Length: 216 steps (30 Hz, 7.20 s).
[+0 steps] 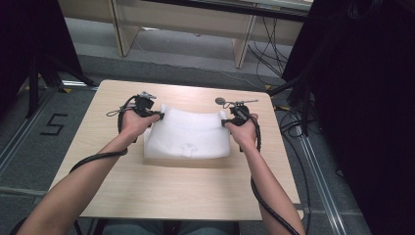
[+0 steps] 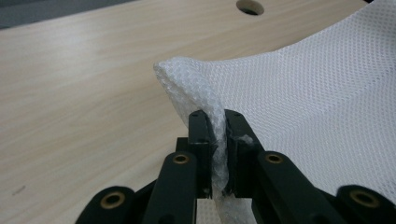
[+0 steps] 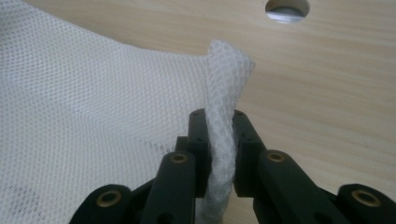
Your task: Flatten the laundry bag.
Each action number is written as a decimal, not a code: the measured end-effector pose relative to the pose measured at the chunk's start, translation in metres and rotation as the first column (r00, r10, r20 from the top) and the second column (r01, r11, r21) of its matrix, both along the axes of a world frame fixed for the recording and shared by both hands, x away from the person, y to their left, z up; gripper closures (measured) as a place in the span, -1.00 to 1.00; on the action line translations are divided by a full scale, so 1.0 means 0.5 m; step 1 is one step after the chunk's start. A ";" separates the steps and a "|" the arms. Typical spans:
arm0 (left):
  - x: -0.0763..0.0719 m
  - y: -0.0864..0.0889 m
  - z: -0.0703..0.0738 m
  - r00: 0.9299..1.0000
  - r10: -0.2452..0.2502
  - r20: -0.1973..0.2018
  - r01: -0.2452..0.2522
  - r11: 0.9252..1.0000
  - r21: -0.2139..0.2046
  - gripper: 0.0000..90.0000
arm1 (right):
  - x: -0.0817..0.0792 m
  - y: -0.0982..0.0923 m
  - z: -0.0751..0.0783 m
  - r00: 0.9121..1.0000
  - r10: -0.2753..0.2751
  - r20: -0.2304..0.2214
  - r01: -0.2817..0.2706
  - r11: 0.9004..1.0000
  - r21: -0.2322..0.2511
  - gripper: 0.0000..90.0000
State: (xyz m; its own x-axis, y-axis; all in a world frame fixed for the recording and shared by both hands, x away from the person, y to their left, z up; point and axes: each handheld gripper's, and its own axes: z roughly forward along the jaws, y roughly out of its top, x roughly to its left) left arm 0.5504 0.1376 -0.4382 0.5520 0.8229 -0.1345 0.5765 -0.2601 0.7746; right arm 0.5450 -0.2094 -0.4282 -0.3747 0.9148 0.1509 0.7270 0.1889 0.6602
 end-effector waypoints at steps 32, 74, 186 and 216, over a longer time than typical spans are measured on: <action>-0.102 0.017 0.036 0.971 -0.181 0.156 0.191 0.980 -0.054 0.86 | -0.027 -0.030 0.011 0.999 -0.011 -0.038 0.012 1.000 0.017 0.13; -0.093 0.028 0.049 0.975 -0.150 0.163 0.164 0.983 -0.076 0.86 | -0.004 -0.023 0.008 0.999 0.001 -0.032 0.000 1.000 0.014 0.90; -0.183 0.001 -0.049 0.935 -0.356 0.005 0.355 0.934 0.042 0.83 | -0.073 0.164 -0.114 0.902 0.386 -0.193 -0.422 0.882 -0.208 0.72; -0.121 0.072 -0.031 0.998 -0.055 0.020 0.058 0.968 -0.246 0.34 | -0.065 0.103 -0.006 0.930 0.360 -0.070 -0.367 0.910 -0.193 1.00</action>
